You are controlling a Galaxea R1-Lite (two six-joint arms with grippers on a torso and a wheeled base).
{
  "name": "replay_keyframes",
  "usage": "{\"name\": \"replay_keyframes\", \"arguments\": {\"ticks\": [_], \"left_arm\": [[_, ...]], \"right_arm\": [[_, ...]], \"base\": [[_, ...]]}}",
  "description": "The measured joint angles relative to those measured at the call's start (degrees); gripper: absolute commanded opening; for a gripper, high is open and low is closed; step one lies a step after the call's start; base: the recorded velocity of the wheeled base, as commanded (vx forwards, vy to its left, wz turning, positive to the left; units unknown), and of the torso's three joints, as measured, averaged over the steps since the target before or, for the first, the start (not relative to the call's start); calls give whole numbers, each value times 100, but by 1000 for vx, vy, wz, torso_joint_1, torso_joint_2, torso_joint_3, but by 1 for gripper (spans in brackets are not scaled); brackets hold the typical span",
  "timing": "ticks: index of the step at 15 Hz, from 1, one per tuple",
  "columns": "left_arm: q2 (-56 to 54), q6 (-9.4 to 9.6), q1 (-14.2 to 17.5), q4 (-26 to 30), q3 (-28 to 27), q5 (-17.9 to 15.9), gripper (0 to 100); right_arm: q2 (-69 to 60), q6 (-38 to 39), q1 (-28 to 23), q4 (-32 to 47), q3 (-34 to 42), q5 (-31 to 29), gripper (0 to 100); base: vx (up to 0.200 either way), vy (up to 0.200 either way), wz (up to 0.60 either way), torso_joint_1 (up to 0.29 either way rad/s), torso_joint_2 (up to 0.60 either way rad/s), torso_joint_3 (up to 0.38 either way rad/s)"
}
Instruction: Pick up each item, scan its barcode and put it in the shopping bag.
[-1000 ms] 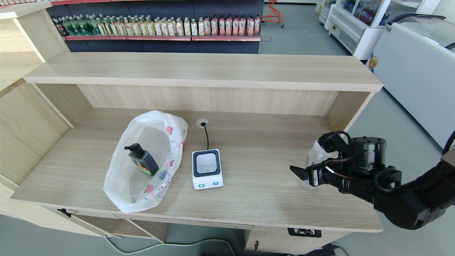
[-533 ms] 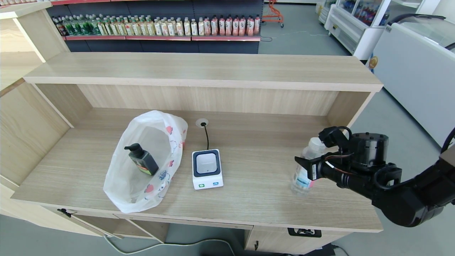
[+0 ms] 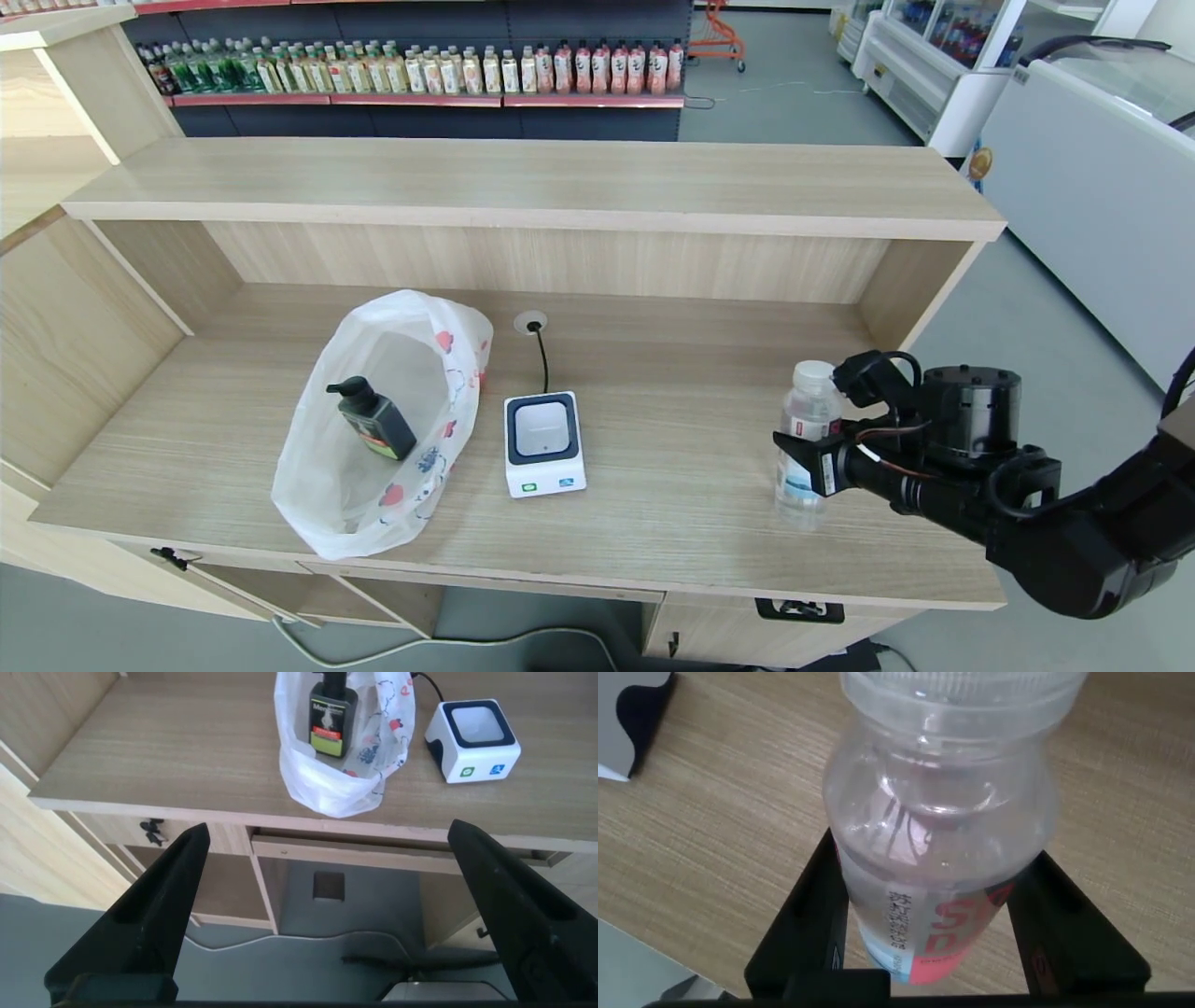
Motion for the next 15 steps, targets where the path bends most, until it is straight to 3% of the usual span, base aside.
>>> {"name": "replay_keyframes", "arguments": {"ticks": [3,7,8,12,15], "left_arm": [[0,0,0,2,0,-2,100],[0,2,0,2,0,0,100],[0,2,0,2,0,0,100],[0,2,0,2,0,0,100],[0,0,0,2,0,0,100]], "right_arm": [[-116,77,-22,33,108,89,0],[-512,550,-157,49,435,829,0],[-642,697,-204,35,457,1130,0],[-1401,1368,-521,22,386,3396,0],[-1874,1403,-696,-27,369,4500,0]], "base": [[0,0,0,0,0,0],[0,0,0,0,0,0],[0,0,0,0,0,0],[0,0,0,0,0,0],[0,0,0,0,0,0]]}}
